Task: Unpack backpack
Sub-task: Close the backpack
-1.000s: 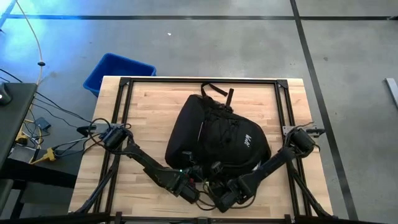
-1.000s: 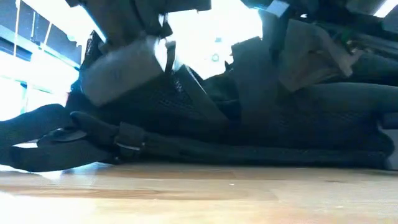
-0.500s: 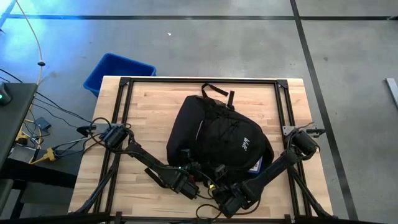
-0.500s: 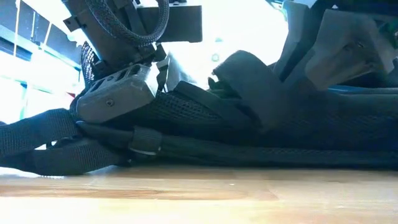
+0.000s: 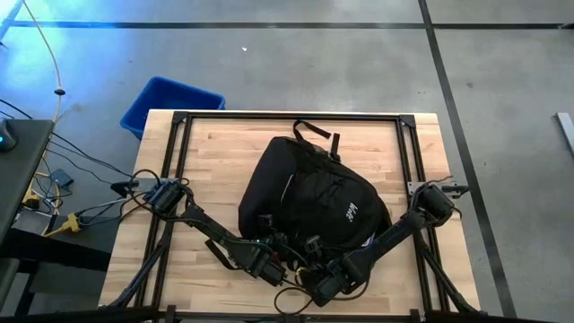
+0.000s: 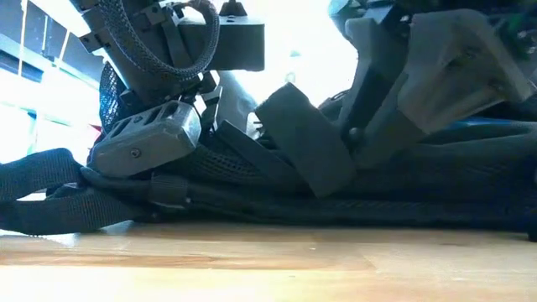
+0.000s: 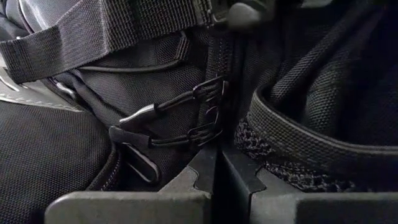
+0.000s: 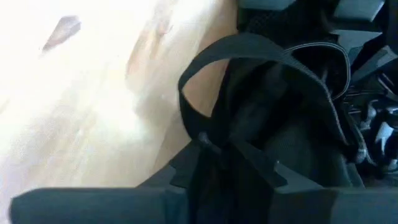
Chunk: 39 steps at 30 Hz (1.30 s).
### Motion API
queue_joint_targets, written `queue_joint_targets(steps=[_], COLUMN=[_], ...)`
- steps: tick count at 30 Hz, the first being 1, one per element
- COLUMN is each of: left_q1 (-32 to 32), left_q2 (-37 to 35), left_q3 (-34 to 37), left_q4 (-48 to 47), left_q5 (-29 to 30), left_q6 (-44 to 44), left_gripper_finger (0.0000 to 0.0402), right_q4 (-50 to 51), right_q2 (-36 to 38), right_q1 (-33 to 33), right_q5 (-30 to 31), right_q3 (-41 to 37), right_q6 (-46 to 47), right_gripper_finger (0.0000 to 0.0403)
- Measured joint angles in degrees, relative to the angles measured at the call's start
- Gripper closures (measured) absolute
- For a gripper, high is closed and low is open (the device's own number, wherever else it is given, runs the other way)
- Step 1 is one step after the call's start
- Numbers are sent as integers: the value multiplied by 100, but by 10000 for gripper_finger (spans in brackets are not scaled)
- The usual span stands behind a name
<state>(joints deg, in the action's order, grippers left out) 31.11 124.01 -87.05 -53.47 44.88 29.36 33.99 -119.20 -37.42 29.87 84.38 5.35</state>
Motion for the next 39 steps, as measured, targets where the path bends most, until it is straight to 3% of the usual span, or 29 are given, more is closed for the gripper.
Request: queue_joint_targets(steps=[6, 12, 26, 30, 34, 39], left_q1=[0, -14, -144, -151, -141, 137], left_q2=[2, 2, -20, -11, -10, -152], left_q3=[-4, 15, 685, 795, 846, 753], left_q4=[39, 46, 152, -291, -1342, -2669], left_q5=[-1, -83, -22, 0, -6, 84], left_q6=[2, 38, 359, 572, 1166, 2123], left_gripper_finger=[402, 402, 401, 401, 401, 401], right_q4=[-15, 42, 670, 1385, 1981, 1820], right_q2=[0, 2, 72, 312, 503, 527], right_q1=[63, -50, -1224, -1567, -1956, -2144], right_q5=[-149, 37, 796, 983, 1318, 2140], right_q3=[0, 0, 0, 0, 0, 0], right_q6=[-19, -61, 1313, 2417, 3365, 3562], right_gripper_finger=[321, 394, 402, 402, 402, 403])
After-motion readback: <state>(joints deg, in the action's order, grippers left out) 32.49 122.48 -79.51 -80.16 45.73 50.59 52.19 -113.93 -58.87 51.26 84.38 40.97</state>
